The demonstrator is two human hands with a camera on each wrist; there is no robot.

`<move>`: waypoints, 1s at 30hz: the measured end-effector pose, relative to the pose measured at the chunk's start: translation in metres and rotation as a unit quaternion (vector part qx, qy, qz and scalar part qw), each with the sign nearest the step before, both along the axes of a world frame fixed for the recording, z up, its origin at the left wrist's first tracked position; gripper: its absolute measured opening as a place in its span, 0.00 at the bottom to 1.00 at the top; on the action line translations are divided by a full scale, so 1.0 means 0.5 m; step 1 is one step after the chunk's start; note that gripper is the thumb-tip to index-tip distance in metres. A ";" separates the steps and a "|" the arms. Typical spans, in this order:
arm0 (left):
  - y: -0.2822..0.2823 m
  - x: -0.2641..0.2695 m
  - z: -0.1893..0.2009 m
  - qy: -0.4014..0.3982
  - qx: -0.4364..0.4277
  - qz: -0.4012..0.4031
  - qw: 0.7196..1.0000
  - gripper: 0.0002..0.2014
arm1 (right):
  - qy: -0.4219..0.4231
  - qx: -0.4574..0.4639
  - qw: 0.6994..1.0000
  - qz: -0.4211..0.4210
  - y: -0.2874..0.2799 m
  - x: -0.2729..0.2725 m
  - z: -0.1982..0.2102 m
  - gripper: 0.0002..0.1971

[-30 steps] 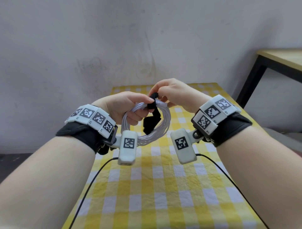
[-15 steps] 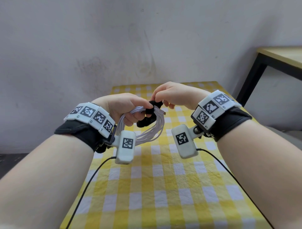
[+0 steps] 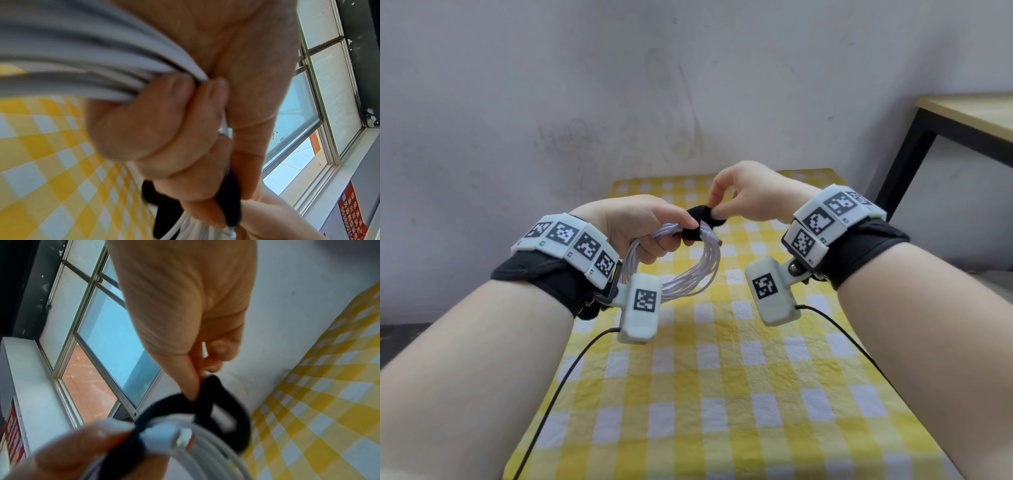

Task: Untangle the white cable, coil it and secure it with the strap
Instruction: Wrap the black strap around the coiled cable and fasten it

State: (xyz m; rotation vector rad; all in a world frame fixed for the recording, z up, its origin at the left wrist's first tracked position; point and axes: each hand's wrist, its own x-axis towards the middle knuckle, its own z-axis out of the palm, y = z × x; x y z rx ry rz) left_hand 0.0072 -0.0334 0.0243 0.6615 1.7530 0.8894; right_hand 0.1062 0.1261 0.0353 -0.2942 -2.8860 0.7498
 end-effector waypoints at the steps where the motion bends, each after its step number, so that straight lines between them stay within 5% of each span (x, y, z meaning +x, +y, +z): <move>1: 0.002 0.003 0.001 -0.004 0.002 -0.008 1.000 0.14 | 0.034 -0.001 0.999 -0.004 -0.001 -0.004 -0.003 0.03; 6: 0.008 0.012 0.011 -0.013 0.016 -0.027 0.999 0.13 | 0.129 -0.098 0.987 0.005 -0.016 -0.024 -0.026 0.13; 14: -0.005 0.005 0.014 -0.067 0.061 -0.035 0.995 0.12 | 0.040 -0.109 0.993 0.007 -0.011 -0.020 -0.036 0.06; 19: -0.008 0.005 0.008 -0.071 0.114 -0.024 0.991 0.11 | -0.017 -0.387 0.922 0.004 -0.016 -0.007 -0.025 0.12; 25: 0.008 0.010 -0.006 0.024 0.166 0.104 0.980 0.09 | -0.021 -0.330 0.944 0.021 -0.016 -0.007 -0.019 0.22; 30: 0.010 0.012 -0.006 0.077 0.173 0.114 0.975 0.07 | -0.031 -0.294 0.955 0.005 -0.013 -0.004 -0.018 0.20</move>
